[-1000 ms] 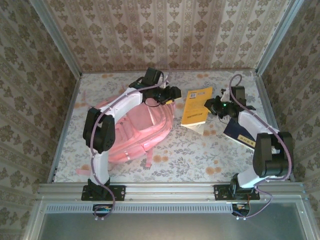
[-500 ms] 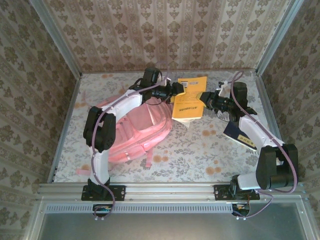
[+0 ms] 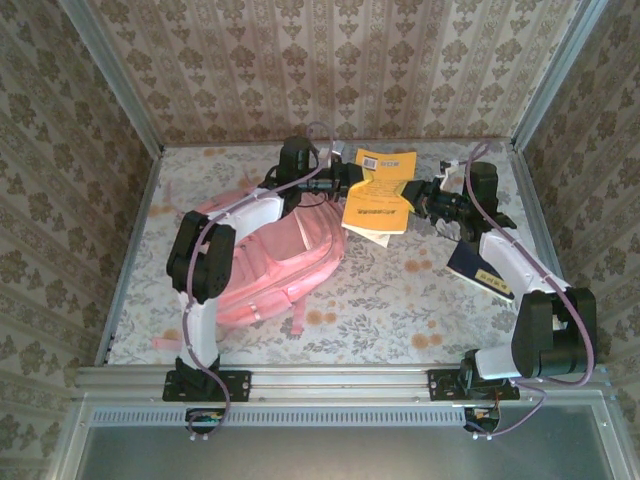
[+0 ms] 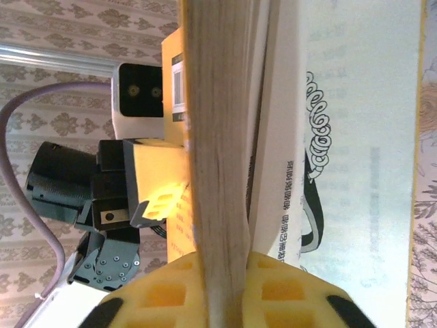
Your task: Pack the student bag
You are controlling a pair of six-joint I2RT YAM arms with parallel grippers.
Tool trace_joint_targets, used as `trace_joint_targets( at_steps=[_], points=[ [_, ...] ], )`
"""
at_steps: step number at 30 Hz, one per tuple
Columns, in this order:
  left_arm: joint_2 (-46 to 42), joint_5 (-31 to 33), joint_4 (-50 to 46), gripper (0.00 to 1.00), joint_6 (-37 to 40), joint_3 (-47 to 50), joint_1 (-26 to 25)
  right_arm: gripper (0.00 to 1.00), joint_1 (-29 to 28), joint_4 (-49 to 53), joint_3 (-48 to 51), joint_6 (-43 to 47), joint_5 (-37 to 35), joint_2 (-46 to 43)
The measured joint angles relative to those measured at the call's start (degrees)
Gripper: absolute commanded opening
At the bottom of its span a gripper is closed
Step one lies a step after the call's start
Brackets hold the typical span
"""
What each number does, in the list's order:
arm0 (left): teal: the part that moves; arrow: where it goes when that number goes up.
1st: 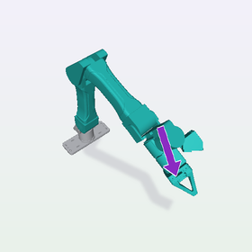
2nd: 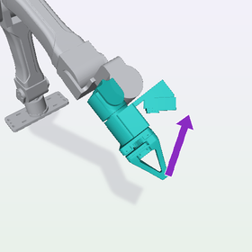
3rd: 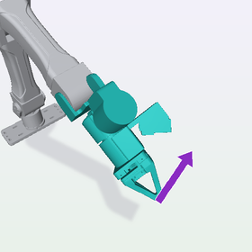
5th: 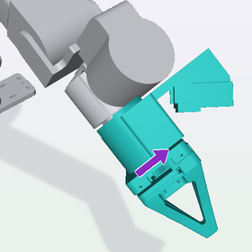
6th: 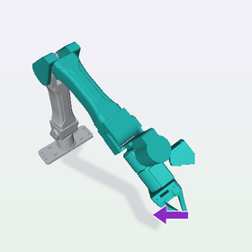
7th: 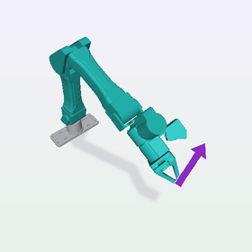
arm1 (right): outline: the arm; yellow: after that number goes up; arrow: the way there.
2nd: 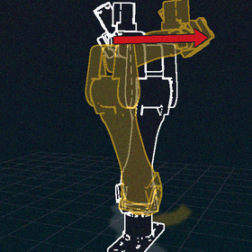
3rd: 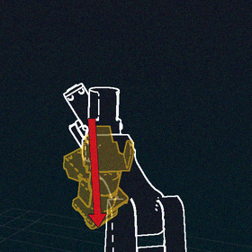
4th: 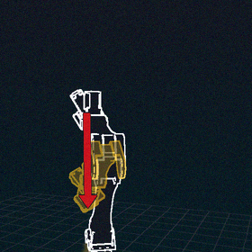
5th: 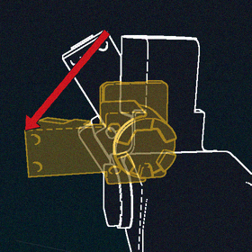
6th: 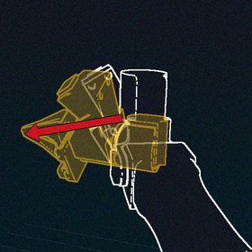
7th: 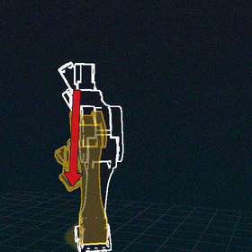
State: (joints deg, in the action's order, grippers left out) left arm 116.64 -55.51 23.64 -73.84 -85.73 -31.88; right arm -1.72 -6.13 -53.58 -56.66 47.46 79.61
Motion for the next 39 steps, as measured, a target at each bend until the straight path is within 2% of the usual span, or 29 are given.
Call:
trace_joint_targets(
  at_steps=[4, 7, 12, 20, 26, 30, 34, 39],
  points=[
    [0.00, 1.90, 5.90, 0.00, -4.66, 3.78, 1.27, 0.80, -0.13, 7.96, -2.47, 4.09, -6.01, -2.14],
    [-0.02, 5.53, 9.88, 0.00, -7.93, 6.73, 2.58, 0.89, -0.57, 11.98, -2.58, 5.14, -11.06, -6.75],
    [-0.26, 14.05, 14.82, 0.00, -12.85, 10.32, 3.74, 0.99, -2.49, 9.79, 1.68, -1.31, -15.87, -14.80],
    [-5.86, 29.03, 16.81, 0.00, -15.98, 11.21, 1.40, 1.00, -15.65, 2.67, 7.17, -15.74, -24.41, -17.49],
    [-11.02, 36.13, 17.09, 0.00, -16.15, 11.21, -0.85, 1.00, -20.06, -2.69, 7.65, -22.95, -30.97, -15.74],
    [-12.98, 38.07, 16.87, 0.00, -16.13, 11.43, -1.53, 0.98, -21.05, -6.08, 7.65, -24.59, -33.83, -13.46],
    [-14.67, 39.63, 16.57, 0.00, -16.13, 13.22, -1.53, 0.91, -21.84, -9.20, 7.43, -25.22, -36.48, -11.45],
    [-15.15, 40.94, 15.41, 0.00, -16.11, 14.27, -1.60, 0.76, -22.36, -14.36, 6.03, -26.77, -38.93, -8.02]
  ],
)
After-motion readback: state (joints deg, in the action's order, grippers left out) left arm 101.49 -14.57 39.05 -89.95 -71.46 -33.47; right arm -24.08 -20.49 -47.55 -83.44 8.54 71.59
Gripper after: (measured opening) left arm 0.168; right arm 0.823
